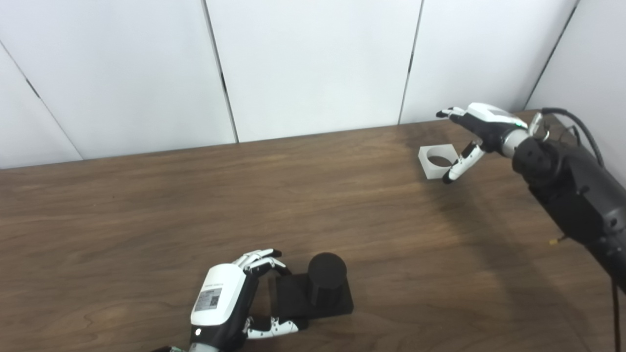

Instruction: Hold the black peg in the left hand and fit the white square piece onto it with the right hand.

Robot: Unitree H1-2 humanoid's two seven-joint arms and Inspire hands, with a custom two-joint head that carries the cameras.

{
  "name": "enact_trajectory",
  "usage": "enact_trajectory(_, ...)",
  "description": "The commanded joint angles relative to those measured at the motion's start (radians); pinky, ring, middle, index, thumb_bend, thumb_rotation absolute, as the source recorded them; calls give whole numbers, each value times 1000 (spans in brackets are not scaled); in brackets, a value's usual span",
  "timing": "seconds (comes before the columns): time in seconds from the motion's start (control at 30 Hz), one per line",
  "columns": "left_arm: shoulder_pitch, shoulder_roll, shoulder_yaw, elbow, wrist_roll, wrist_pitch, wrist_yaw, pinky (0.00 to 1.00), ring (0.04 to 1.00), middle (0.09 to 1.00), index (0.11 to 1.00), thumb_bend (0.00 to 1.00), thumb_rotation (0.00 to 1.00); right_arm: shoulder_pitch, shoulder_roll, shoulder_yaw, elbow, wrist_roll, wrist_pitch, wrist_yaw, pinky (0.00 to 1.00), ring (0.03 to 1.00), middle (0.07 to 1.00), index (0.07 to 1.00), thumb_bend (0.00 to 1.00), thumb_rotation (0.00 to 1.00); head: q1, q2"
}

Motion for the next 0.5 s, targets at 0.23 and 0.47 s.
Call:
enact_trajectory(0.23,28,1,-28,23,6,21,-79,693,812,796,489,507,49,-105,-10,39,73,-71,-19,14,1000,1000,1000,943,990,189,3,-1)
enact_trajectory(0.47,28,-6,-26,17,12,26,-86,694,816,801,489,507,48,-104,8,58,102,-95,-35,8,1000,1000,1000,938,971,201,7,-1)
